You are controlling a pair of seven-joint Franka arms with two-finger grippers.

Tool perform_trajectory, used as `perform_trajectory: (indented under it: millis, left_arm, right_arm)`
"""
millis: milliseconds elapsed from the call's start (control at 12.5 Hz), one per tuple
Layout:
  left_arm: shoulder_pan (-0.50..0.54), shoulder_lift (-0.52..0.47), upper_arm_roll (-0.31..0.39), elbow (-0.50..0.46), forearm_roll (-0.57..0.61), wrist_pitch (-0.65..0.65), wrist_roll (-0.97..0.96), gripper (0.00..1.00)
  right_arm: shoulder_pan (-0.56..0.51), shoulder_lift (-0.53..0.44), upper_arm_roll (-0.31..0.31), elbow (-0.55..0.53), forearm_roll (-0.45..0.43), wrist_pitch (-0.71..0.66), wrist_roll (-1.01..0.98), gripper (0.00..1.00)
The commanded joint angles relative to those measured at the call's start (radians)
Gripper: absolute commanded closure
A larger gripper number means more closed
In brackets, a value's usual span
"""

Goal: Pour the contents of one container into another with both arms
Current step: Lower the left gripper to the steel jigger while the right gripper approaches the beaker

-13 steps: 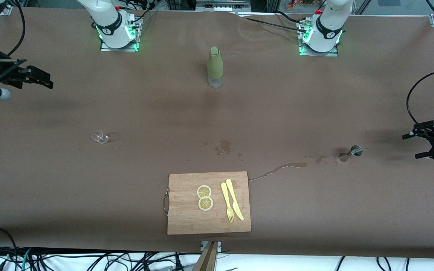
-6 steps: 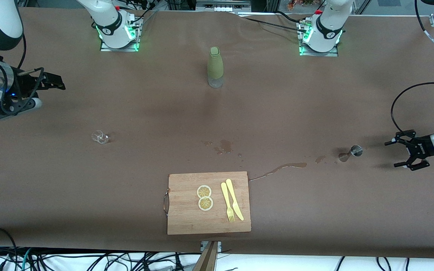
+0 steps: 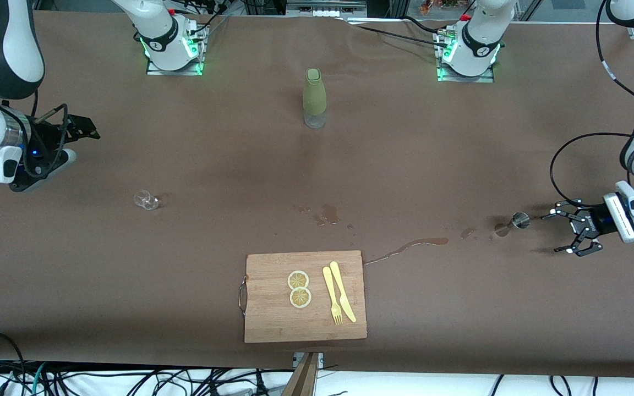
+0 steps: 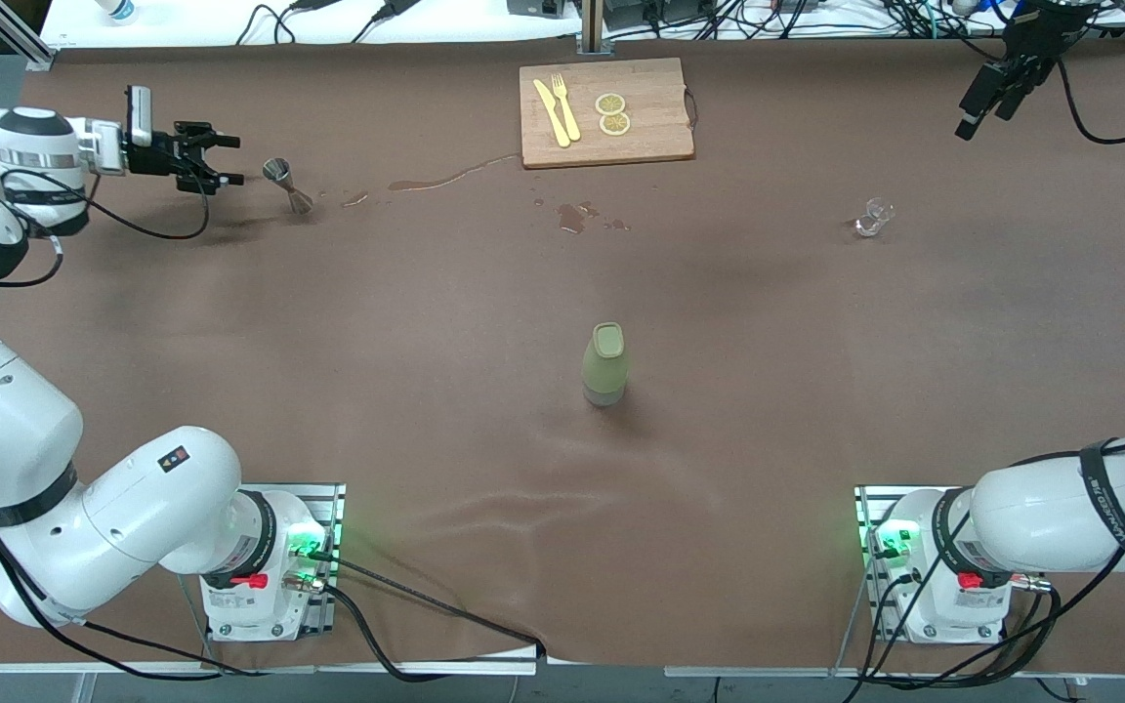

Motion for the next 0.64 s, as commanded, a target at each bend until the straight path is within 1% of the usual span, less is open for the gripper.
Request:
perform_trajectory:
  millis: [0,240,479,559]
  left_arm:
    - [-0.019,0.05,0.008,0.025,-0.105,-0.057,0.108,0.0]
    - [-0.055,0.067,0.057,0.022,-0.121,-0.099,0.149,0.0]
    - [-0.072,0.088,0.067,0.022,-0.118,-0.102,0.215,0.0]
    - [-0.082,0.088,0.067,0.02,-0.109,-0.103,0.232,0.0]
  right_arm:
    - [-0.091,0.054,0.0,0.005,0.12,0.035,-0.252,0.0]
    - [-0.165,0.104,0.0,0.004,0.224,0.055,-0.459,0.0]
    - [-0.226,0.158,0.0,0.005,0.347,0.063,-0.625,0.0]
    - [-0.251,0.185,0.0,0.005,0.405,0.063,-0.697,0.0]
